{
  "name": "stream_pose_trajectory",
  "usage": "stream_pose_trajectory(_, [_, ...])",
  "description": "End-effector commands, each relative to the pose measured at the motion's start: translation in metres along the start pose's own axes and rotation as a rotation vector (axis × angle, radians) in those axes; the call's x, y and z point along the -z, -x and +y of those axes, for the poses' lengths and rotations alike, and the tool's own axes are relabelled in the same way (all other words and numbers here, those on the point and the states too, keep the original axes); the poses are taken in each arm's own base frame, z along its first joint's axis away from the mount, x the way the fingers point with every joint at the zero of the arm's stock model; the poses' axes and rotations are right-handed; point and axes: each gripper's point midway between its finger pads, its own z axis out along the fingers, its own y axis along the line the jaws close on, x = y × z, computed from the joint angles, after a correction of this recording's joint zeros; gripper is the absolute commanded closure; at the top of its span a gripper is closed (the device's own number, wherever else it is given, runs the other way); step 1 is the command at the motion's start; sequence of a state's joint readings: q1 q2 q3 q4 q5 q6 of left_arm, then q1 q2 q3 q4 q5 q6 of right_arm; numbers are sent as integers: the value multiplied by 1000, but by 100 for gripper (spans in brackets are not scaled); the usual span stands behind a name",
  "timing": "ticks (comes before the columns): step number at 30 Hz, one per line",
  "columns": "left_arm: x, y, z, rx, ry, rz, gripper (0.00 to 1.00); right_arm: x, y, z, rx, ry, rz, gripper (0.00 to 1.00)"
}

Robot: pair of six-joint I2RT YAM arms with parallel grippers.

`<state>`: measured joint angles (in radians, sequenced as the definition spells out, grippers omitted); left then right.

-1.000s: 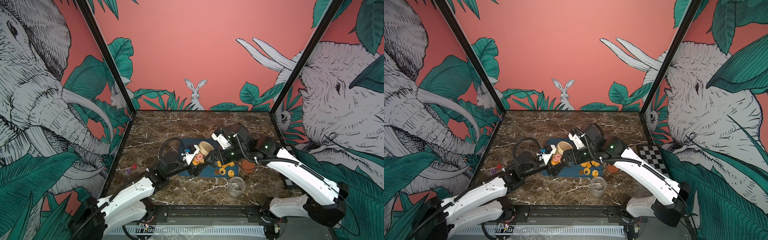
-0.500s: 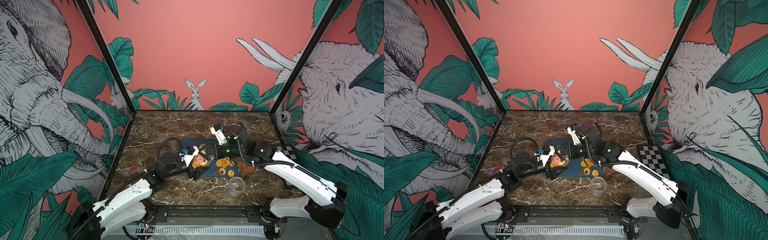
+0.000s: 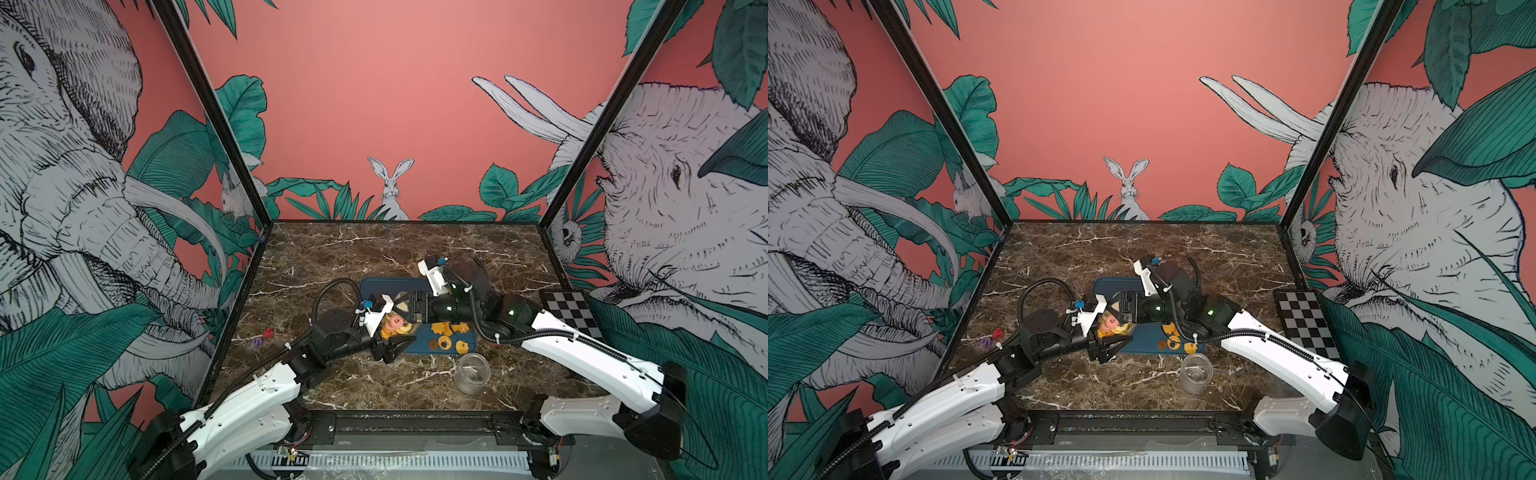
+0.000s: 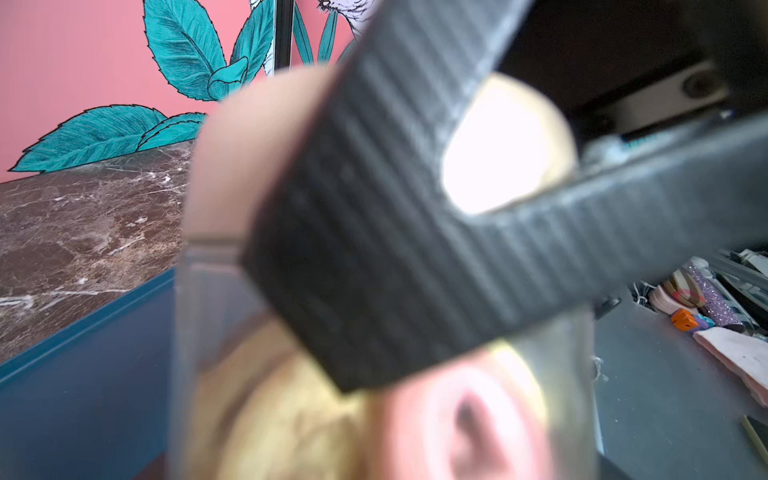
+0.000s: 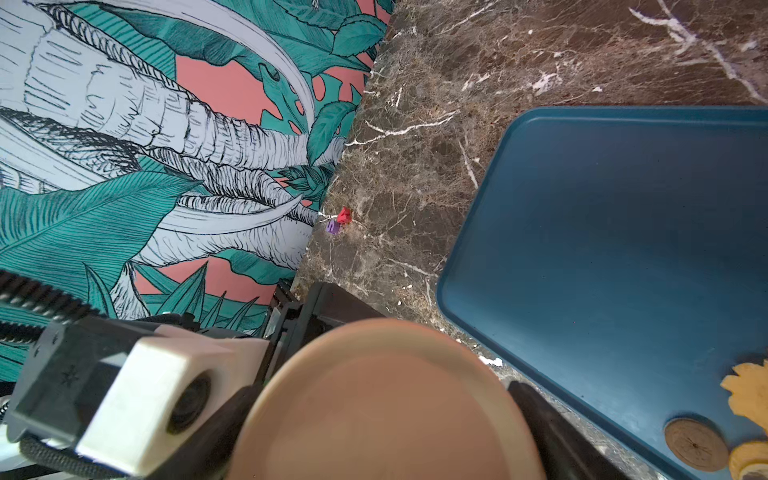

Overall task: Pour the cookies out of the jar
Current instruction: Unscrew the lid from the jar.

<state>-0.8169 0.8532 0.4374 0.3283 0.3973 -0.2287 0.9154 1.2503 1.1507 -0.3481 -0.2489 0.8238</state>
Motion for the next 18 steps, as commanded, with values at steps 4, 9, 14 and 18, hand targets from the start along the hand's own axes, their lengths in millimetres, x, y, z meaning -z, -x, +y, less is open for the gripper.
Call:
stream_pose_trajectory(4, [31,88,-9,-81,22,-336,97,8,-16,-48,-72,-158,13,45])
stream_pose_trajectory(9, [32,86,-11,-82,13,-332,100,2,-16,-47,-94,-145,28,44])
stream_pose_trajectory(14, [34,85,-10,-84,21,-334,100,3,-11,-51,-101,-175,10,15])
stream_pose_trajectory(18, [35,78,1,-76,86,-314,100,10,7,-29,-56,-106,-43,1])
